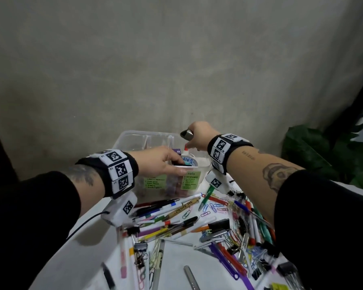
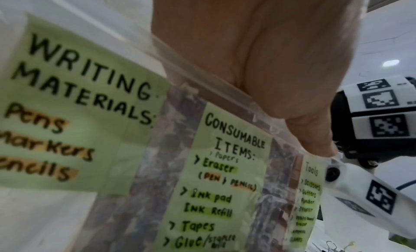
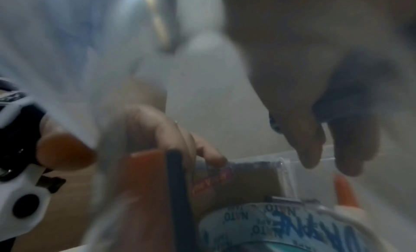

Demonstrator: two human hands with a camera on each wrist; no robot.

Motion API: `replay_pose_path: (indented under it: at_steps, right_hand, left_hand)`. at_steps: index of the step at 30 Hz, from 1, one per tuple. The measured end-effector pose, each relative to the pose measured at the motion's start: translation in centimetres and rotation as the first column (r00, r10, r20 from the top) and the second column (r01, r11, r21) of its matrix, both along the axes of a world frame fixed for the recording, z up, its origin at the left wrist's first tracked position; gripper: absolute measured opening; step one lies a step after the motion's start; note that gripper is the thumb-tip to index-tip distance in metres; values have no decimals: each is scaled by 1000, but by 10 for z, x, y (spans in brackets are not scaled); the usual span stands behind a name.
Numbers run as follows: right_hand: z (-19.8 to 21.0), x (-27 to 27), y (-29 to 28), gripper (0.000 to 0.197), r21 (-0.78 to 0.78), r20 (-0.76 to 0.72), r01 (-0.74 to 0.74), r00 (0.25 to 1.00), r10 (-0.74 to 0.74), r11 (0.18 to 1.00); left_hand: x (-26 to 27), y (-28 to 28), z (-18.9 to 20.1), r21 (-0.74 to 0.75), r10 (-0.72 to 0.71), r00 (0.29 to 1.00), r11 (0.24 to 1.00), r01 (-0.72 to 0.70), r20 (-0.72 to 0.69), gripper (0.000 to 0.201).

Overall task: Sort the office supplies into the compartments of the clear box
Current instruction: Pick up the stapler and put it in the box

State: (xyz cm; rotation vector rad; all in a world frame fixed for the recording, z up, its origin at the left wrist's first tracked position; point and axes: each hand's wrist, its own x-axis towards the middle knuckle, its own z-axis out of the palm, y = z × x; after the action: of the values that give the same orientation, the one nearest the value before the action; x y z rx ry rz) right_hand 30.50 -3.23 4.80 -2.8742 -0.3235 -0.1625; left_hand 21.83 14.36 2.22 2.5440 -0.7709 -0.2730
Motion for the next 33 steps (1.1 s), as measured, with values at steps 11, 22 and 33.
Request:
replay_pose_path:
  at_steps: [11, 22, 33]
  right_hand:
    - [54, -11, -23, 44, 490, 159, 105, 965, -207, 865]
    - [40, -32, -21, 26, 403, 282, 103, 931, -230, 909]
    - [21, -27, -21, 21, 190, 112, 97, 987, -120, 977]
  left_hand:
    - [7, -25, 5, 631, -205, 946, 776, 1, 250, 88]
    - [8, -27, 0, 422, -121, 977, 906, 37, 175, 91]
    - [12, -24, -6, 354, -139, 959, 934, 44, 247, 65]
